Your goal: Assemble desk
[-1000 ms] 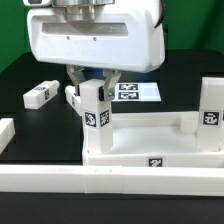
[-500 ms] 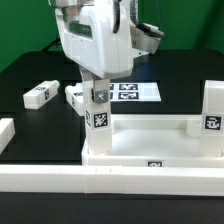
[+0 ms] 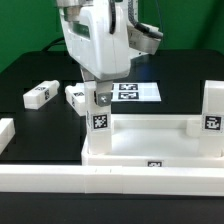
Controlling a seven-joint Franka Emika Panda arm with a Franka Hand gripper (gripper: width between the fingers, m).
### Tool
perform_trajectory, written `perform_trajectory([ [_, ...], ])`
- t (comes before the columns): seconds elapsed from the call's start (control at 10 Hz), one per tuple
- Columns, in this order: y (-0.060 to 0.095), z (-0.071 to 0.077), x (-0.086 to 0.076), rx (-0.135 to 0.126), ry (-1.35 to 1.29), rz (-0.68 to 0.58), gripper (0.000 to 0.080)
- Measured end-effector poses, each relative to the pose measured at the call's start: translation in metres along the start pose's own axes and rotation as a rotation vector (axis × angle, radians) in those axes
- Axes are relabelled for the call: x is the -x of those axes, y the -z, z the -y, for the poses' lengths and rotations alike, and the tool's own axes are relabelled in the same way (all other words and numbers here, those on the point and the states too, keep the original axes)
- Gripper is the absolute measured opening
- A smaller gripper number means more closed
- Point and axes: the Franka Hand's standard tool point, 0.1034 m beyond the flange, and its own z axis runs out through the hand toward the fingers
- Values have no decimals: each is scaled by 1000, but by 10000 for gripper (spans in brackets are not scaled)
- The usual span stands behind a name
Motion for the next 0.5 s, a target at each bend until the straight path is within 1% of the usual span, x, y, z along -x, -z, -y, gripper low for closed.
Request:
perform_trajectory([
  [0.1, 0, 0, 1, 3, 125, -1, 630],
  [0.2, 0, 0, 1, 6, 269, -4, 630],
  [0.3, 0, 0, 1, 7, 358, -4, 646],
  [0.5, 0, 0, 0, 9, 577, -4, 648],
])
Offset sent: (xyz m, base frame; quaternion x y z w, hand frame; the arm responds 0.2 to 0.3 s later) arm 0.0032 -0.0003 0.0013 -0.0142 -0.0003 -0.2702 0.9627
